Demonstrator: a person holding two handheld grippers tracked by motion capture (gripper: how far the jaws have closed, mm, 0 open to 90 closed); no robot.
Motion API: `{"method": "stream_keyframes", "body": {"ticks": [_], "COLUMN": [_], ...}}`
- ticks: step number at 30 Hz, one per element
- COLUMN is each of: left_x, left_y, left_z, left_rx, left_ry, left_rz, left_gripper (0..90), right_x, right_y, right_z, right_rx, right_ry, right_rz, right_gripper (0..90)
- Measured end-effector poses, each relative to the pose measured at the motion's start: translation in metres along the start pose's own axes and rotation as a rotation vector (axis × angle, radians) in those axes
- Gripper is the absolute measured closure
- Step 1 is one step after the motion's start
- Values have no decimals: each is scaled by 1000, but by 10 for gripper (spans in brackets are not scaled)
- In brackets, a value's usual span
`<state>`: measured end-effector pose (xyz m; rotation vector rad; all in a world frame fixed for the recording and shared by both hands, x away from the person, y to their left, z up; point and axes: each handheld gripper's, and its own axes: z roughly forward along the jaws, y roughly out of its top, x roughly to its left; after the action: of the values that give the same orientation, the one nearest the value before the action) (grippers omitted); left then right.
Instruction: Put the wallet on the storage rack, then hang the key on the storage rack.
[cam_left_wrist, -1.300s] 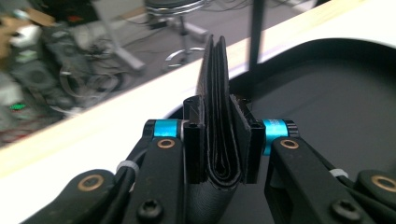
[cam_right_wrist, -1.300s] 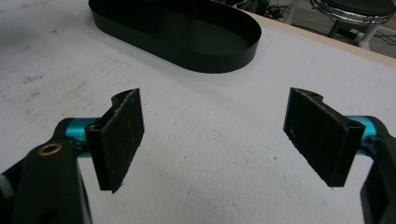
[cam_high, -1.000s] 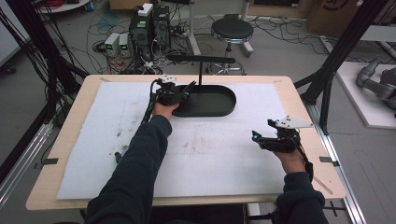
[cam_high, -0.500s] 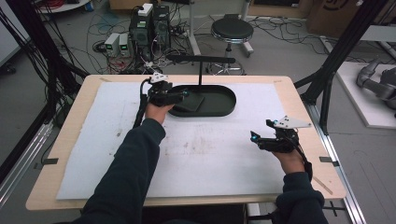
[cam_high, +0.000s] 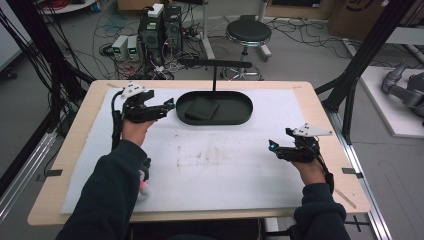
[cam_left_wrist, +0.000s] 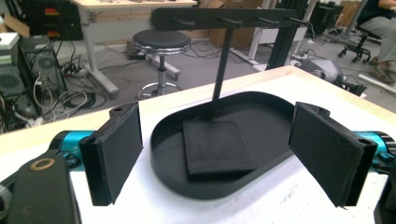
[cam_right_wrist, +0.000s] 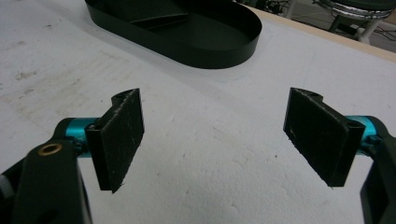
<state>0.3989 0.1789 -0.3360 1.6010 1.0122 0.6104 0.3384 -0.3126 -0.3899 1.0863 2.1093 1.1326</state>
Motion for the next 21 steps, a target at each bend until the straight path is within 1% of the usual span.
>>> {"method": "stream_keyframes", "body": {"ticks": [2, 3, 4, 6, 8, 10, 14, 15, 21], "left_x": [5, 8, 9, 12, 14, 15, 13, 13, 14], "left_y": [-4, -6, -6, -8, -11, -13, -18, -20, -34], "left_z": [-9, -14, -16, -24, -31, -39, -52, -55, -68], "left_rx": [7, 10, 12, 23, 26, 23, 33, 41, 79], "left_ry": [20, 26, 28, 22, 27, 30, 45, 47, 59], "left_rz": [-8, -23, -29, -54, -53, -60, -42, -36, -25], "left_gripper": [174, 174, 174, 174, 174, 174, 174, 174, 187], "right_x": [1, 2, 2, 3, 4, 3, 2, 2, 4], "right_y": [0, 0, 0, 1, 1, 1, 1, 1, 1], "right_z": [1, 1, 2, 2, 2, 2, 3, 3, 4], "right_rx": [4, 5, 6, 2, 5, 1, -2, 0, 7], "right_ry": [2, 2, 2, 3, 4, 2, 2, 2, 1], "right_rz": [-4, -3, -10, -8, -10, -9, 1, -3, -8], "right_gripper": [206, 206, 206, 206, 206, 206, 206, 206, 206]}}
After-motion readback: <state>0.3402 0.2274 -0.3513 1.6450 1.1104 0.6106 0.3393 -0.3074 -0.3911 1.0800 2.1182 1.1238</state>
